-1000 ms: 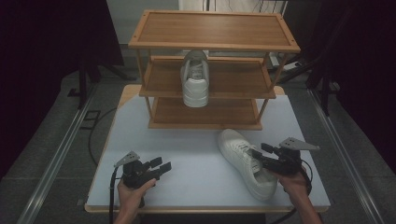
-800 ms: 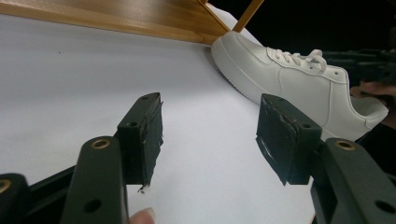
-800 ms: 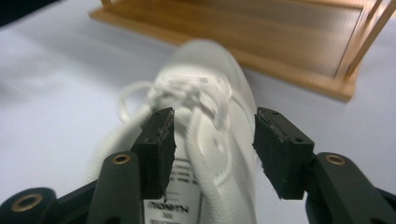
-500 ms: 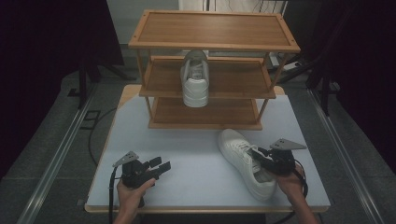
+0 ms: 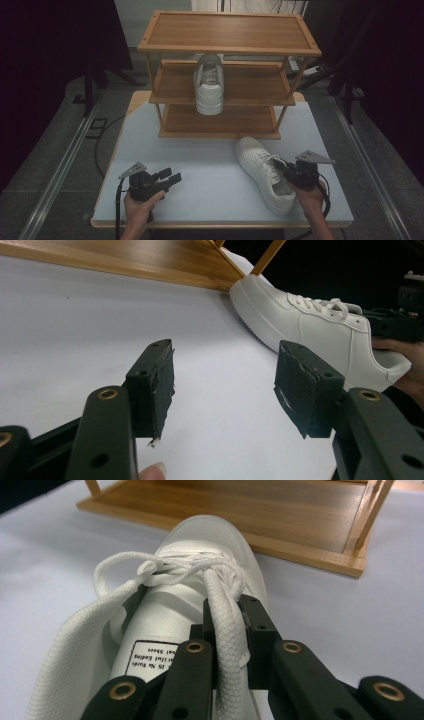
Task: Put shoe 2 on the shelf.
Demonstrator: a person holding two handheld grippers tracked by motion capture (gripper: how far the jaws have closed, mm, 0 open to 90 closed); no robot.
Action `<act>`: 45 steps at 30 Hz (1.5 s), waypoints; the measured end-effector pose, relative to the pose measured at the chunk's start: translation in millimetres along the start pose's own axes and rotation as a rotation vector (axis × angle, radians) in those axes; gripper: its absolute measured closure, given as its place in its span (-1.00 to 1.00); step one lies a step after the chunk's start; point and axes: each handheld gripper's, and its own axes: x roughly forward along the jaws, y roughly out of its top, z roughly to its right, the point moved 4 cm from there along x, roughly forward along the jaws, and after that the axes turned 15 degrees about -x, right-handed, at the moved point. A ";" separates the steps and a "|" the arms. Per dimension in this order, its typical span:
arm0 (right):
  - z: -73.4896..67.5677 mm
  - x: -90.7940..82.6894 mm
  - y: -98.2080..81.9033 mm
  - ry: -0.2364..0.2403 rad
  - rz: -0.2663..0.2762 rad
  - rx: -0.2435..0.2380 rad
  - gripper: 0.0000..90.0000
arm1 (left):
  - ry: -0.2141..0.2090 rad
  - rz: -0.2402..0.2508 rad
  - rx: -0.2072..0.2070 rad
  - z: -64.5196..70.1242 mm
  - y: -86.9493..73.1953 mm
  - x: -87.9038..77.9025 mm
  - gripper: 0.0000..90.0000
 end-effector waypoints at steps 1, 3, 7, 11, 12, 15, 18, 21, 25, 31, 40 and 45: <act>0.0 -1.0 -0.8 0.003 0.010 0.013 0.84 | -0.003 -0.001 -0.001 -0.1 -0.3 0.3 -0.08; -0.2 -3.4 -1.7 0.013 0.027 0.038 0.84 | -0.002 -0.003 -0.001 0.5 -0.9 0.9 -0.08; -1.5 -7.6 -0.7 0.035 0.057 0.071 0.84 | -0.006 -0.004 0.002 1.8 -1.1 1.4 -0.08; -3.3 -14.2 4.1 0.060 0.104 0.119 0.84 | -0.003 -0.005 0.000 1.8 -1.6 2.1 -0.08; -3.8 -17.0 6.8 0.070 0.128 0.142 0.84 | -0.003 -0.006 -0.001 1.5 -1.8 2.3 -0.08; -5.3 -20.7 11.0 0.073 0.163 0.175 0.84 | -0.002 -0.008 -0.003 0.9 -1.7 2.2 -0.08; -8.3 -24.8 16.5 0.069 0.183 0.180 0.84 | -0.003 -0.004 -0.002 1.3 -1.6 1.9 -0.08; -11.3 -28.5 22.6 0.063 0.203 0.188 0.84 | -0.002 -0.005 -0.006 1.7 -2.1 2.0 -0.08; -14.1 -33.2 29.2 0.064 0.225 0.198 0.84 | -0.004 -0.008 -0.004 1.8 -2.6 2.4 -0.08; -20.5 -47.2 47.8 0.059 0.287 0.193 0.84 | -0.003 -0.005 -0.010 1.3 -2.1 2.4 -0.08; -25.8 -66.5 71.6 0.060 0.357 0.183 0.85 | -0.008 -0.008 -0.009 1.4 -2.4 3.3 -0.08; -29.1 -74.0 85.2 0.069 0.395 0.196 0.85 | -0.007 -0.010 -0.004 0.5 -2.1 3.0 -0.08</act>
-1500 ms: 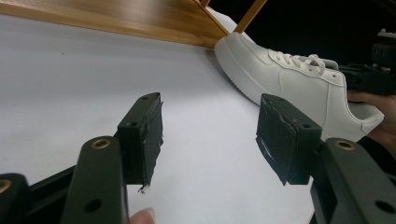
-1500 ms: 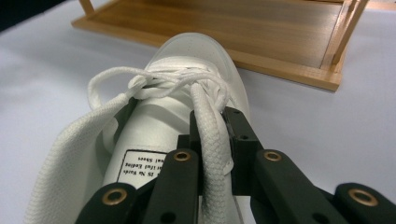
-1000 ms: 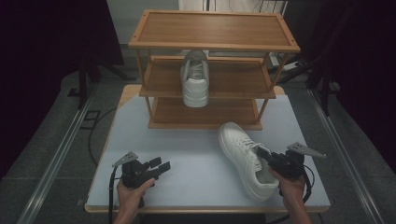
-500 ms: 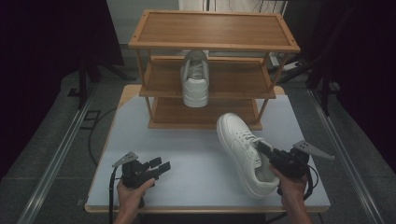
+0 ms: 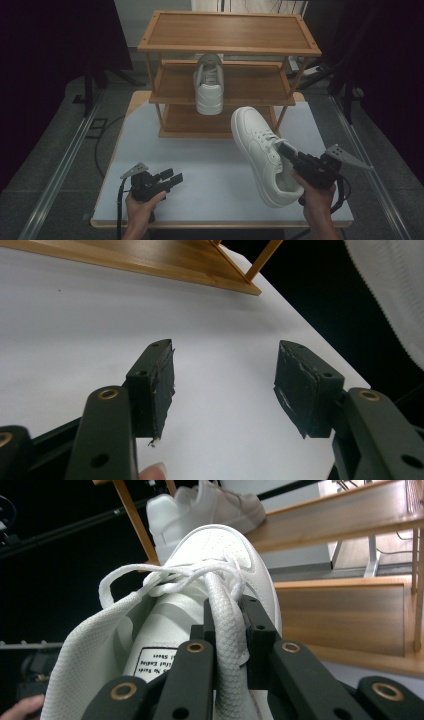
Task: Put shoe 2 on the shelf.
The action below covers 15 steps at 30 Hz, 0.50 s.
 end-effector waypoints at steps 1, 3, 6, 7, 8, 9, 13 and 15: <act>-0.7 0.1 2.4 0.001 0.007 -0.002 0.85 | -0.001 0.007 -0.007 0.3 0.1 0.1 -0.08; -3.2 1.9 10.3 0.000 0.028 0.002 0.85 | 0.001 0.002 -0.002 -0.3 0.0 -0.4 -0.08; -5.3 3.9 15.8 -0.003 0.038 0.004 0.85 | 0.001 0.003 -0.007 -0.4 -0.4 0.1 -0.08; -6.8 6.6 20.9 -0.013 0.047 0.003 0.85 | 0.003 0.003 -0.007 -0.5 -0.3 -0.2 -0.08; -6.8 6.6 20.9 -0.013 0.047 0.003 0.85 | 0.003 0.003 -0.007 -0.5 -0.3 -0.2 -0.08; -7.0 8.1 23.4 -0.016 0.049 0.000 0.85 | 0.003 0.004 -0.006 -0.6 -0.2 -0.5 -0.08; -5.3 18.4 34.0 -0.041 0.055 0.008 0.85 | 0.001 0.007 -0.006 -0.7 0.5 -1.5 -0.08; -4.6 20.9 36.2 -0.047 0.057 0.012 0.85 | 0.002 0.006 -0.006 -0.8 0.4 -1.5 -0.08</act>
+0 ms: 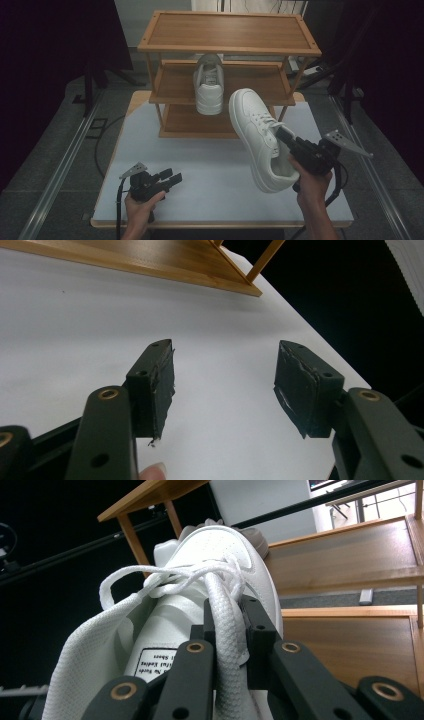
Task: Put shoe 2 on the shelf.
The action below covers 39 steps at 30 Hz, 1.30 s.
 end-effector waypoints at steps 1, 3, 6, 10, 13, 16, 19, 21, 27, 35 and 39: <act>0.5 2.6 2.1 -0.005 0.001 0.004 0.85 | -0.002 -0.003 0.001 -0.2 -0.2 0.1 -0.08; 1.4 8.3 6.5 -0.017 -0.001 0.008 0.85 | -0.001 -0.007 0.002 -0.3 -0.6 0.7 -0.08; 3.1 20.8 15.4 -0.044 -0.009 0.002 0.85 | -0.005 -0.010 0.005 0.6 -1.1 1.8 -0.08; 5.2 33.5 23.4 -0.072 -0.023 -0.005 0.85 | -0.005 -0.005 0.001 1.1 -0.6 0.8 -0.08; 6.7 42.7 28.6 -0.092 -0.031 -0.006 0.84 | -0.009 0.000 0.000 1.0 0.0 -0.4 -0.08; 9.3 51.2 32.0 -0.111 -0.039 -0.005 0.84 | -0.011 0.002 0.002 0.9 0.9 -1.4 -0.08; 11.1 57.0 33.3 -0.124 -0.041 0.005 0.84 | -0.012 0.002 0.001 0.8 1.2 -1.9 -0.08; 14.1 65.7 35.2 -0.144 -0.044 0.014 0.84 | -0.013 0.003 0.001 0.7 1.1 -2.2 -0.08; 20.0 79.0 39.7 -0.182 -0.054 0.026 0.84 | -0.014 0.005 0.000 0.5 1.8 -3.3 -0.08; 29.8 93.9 48.6 -0.228 -0.051 0.044 0.84 | -0.017 0.009 -0.004 -0.7 2.4 -4.4 -0.08; 32.9 99.5 51.5 -0.240 -0.053 0.052 0.84 | -0.018 0.008 -0.004 -0.3 2.5 -4.4 -0.08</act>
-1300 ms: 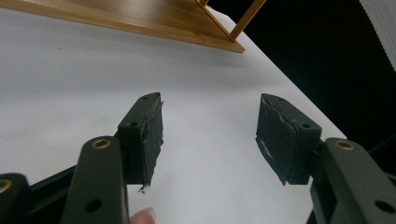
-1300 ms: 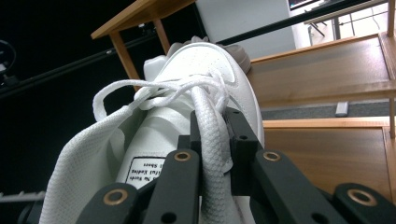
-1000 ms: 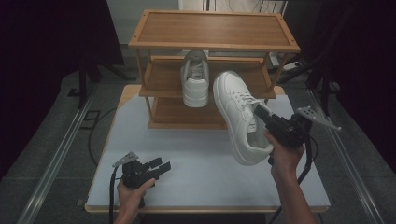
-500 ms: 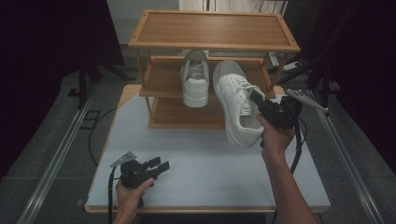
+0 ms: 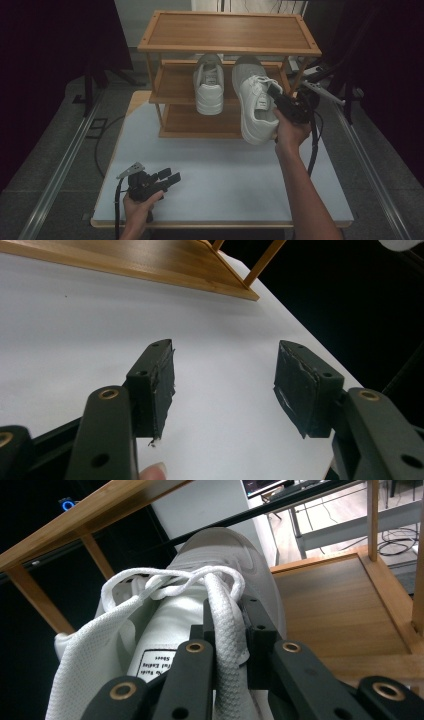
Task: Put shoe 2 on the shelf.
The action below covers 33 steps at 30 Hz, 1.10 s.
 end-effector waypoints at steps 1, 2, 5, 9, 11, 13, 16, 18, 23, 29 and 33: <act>0.6 4.5 2.1 -0.009 -0.002 0.006 0.84 | -0.001 0.003 0.000 0.2 0.1 0.0 -0.08; 0.8 7.0 3.1 -0.013 -0.003 0.007 0.84 | -0.002 0.004 -0.001 0.3 0.2 -0.1 -0.08; 1.1 12.1 4.7 -0.021 -0.005 0.012 0.84 | -0.004 0.007 -0.004 -0.1 0.5 -0.5 -0.08; 1.1 24.8 6.7 -0.036 -0.016 0.030 0.83 | -0.003 0.014 -0.007 -1.3 1.9 -2.7 -0.08; 0.0 29.6 7.6 -0.040 -0.019 0.033 0.83 | -0.003 0.016 -0.007 -1.5 2.2 -3.1 -0.08; -0.6 31.8 7.9 -0.041 -0.022 0.032 0.83 | -0.004 0.016 -0.006 -2.3 2.7 -4.1 -0.08; -2.8 38.8 9.0 -0.045 -0.029 0.031 0.83 | -0.005 0.019 -0.010 -3.0 3.1 -4.8 -0.07; -5.5 46.0 10.3 -0.048 -0.036 0.030 0.83 | -0.005 0.020 -0.011 -3.2 3.3 -5.2 -0.07; -8.1 58.3 10.4 -0.060 -0.051 0.027 0.83 | -0.008 0.025 -0.012 -4.4 4.1 -6.8 -0.07; -10.0 70.4 7.9 -0.076 -0.074 0.044 0.82 | -0.007 0.029 -0.018 -5.5 4.8 -8.2 -0.07; -11.3 76.1 8.4 -0.084 -0.077 0.043 0.82 | -0.008 0.031 -0.019 -6.5 5.3 -8.8 -0.07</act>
